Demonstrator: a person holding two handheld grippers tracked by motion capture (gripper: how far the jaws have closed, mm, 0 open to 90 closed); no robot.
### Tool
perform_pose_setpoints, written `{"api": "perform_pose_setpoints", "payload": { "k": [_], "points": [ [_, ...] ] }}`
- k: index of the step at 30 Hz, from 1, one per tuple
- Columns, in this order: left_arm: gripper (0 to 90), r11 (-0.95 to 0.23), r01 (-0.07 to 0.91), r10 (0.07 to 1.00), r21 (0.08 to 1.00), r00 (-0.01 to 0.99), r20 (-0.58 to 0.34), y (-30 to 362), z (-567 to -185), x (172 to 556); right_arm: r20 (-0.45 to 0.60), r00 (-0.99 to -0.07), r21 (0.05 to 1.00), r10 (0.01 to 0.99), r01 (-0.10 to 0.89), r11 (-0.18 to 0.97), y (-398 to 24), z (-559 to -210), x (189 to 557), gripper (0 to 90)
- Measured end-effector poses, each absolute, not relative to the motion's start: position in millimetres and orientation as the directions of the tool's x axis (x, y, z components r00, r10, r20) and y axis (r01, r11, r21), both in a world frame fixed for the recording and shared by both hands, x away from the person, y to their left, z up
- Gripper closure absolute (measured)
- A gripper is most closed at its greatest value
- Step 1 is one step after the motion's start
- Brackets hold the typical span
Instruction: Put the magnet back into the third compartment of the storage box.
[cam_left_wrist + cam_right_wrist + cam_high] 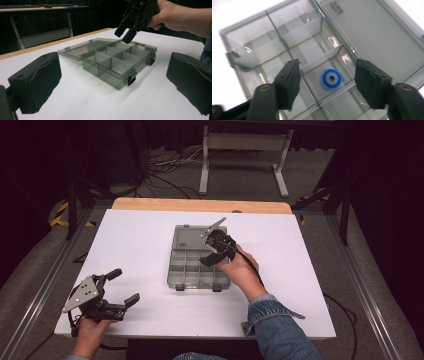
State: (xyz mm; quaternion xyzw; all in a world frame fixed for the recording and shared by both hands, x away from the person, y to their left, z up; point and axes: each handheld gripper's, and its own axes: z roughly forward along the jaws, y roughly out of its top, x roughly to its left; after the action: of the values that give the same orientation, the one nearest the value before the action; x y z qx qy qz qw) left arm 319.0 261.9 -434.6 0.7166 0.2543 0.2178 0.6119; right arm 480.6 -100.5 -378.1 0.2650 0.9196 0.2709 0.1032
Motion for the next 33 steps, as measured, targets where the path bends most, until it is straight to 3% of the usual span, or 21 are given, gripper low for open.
{"api": "perform_pose_setpoints", "payload": {
  "k": [13,33],
  "points": [
    [0.3,-0.121,0.099,0.629,0.988,0.777,-0.001,261,-435,319,-0.058,-0.869,0.654,0.491,0.339,0.677,-111,-348,446,12.4],
    [0.3,-0.115,0.099,0.629,0.988,0.778,-0.005,261,-434,318,-0.091,-0.870,0.742,0.485,0.266,0.615,-135,-334,414,0.7]
  ]
}}
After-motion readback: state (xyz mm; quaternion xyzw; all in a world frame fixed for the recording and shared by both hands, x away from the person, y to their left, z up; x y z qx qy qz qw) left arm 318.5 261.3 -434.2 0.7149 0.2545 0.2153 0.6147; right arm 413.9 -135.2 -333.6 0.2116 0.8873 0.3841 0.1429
